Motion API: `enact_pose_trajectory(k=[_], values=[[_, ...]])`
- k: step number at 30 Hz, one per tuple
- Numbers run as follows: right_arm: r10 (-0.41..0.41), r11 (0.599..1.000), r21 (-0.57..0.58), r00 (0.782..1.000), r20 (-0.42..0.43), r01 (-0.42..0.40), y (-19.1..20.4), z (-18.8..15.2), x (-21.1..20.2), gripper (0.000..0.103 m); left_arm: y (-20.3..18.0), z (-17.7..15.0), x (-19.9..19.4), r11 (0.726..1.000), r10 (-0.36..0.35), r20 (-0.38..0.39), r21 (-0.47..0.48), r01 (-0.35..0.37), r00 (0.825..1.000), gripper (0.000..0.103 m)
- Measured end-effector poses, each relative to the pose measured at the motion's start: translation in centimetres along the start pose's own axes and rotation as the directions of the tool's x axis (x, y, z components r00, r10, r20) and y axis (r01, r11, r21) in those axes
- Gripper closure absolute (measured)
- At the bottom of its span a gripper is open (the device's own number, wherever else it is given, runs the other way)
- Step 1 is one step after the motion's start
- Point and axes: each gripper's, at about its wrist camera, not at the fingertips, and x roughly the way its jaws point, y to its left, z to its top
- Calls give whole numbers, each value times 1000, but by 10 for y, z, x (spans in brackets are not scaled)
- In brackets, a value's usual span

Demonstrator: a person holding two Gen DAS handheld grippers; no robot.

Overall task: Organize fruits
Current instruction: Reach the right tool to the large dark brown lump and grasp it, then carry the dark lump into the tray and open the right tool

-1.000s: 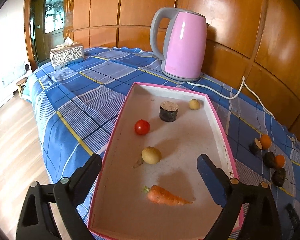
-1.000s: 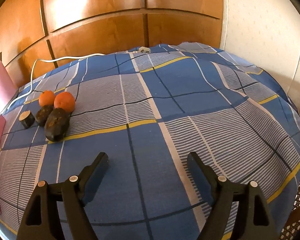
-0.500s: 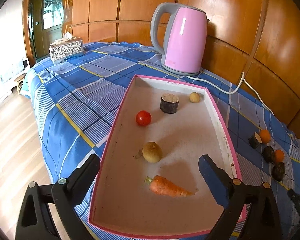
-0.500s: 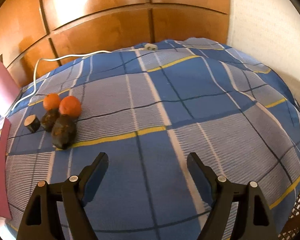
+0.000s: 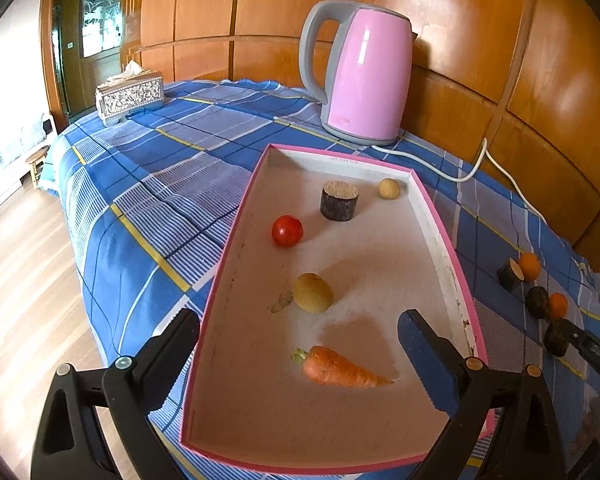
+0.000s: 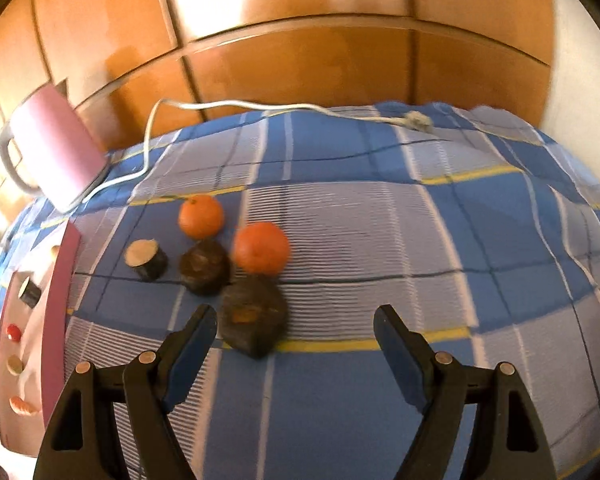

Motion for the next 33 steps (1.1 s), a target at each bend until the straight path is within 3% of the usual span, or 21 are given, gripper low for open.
enact_pose_trajectory(k=[4, 5, 7, 9, 24, 33], values=[[-22, 996, -83, 1000, -22, 20, 17, 1, 16, 24, -2, -4, 2, 1000, 3, -13, 14, -3, 1000, 3], [-36, 994, -106, 999, -34, 32, 21, 1, 21, 29, -2, -4, 3, 1000, 7, -14, 13, -7, 1000, 3], [-56, 989, -143, 997, -61, 47, 25, -1, 29, 47, 0, -5, 4, 1000, 18, -18, 4, -18, 1000, 1], [-35, 988, -154, 996, -77, 23, 25, -4, 33, 55, 1, -5, 4, 1000, 24, -17, -3, -24, 1000, 1], [70, 989, -125, 992, -105, -83, 6, -18, 9, 56, 3, -4, -3, 1000, 30, 6, -5, -30, 1000, 1], [185, 969, -142, 976, -118, -201, 24, -27, -13, 56, 10, -1, -8, 999, 31, 12, -32, -30, 999, 1]])
